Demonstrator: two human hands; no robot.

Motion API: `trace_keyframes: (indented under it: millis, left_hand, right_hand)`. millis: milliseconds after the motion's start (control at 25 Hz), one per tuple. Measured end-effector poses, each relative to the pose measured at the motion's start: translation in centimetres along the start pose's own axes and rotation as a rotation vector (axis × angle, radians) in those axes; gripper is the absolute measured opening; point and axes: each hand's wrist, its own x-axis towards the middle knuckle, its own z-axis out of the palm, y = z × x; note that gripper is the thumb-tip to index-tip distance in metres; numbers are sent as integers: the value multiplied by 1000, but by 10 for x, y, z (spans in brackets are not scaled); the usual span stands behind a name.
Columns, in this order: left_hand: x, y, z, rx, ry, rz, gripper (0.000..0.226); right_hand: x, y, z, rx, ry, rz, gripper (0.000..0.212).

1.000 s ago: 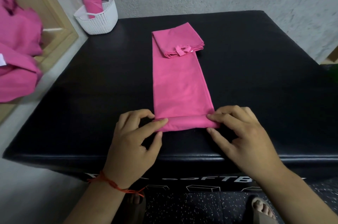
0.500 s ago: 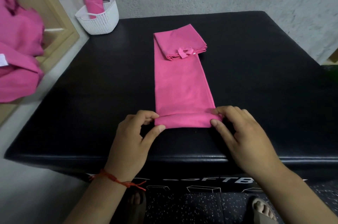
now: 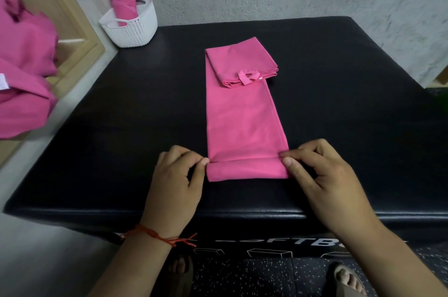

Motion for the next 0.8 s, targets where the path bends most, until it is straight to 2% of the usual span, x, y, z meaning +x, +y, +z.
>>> trace_keyframes:
  millis: [40, 120, 200, 280, 320, 520, 680, 800]
  left_hand:
    - [-1, 1, 1, -2, 9, 8, 6]
    - [-6, 5, -3, -43, 65, 43, 29]
    - [-13, 8, -7, -45, 103, 196, 41]
    - [-19, 8, -8, -19, 40, 356, 38]
    - [-19, 8, -7, -17, 14, 381, 33]
    - [-11, 4, -2, -92, -69, 249, 23]
    - [-10, 7, -5, -101, -77, 133, 28]
    - [-8, 11, -5, -113, -79, 64, 31]
  right_hand:
    - [0, 0, 0, -10, 2, -12, 18]
    - [0, -1, 0, -9, 11, -14, 15]
    - [1, -2, 0, 0, 18, -5, 10]
    - [3, -2, 1, 5, 28, 1, 8]
    - [3, -2, 2, 7, 32, 5, 8]
    - [1, -3, -1, 8, 21, -34, 8]
    - [-1, 3, -8, -27, -100, -82, 33]
    - [2, 3, -9, -8, -102, -52, 36]
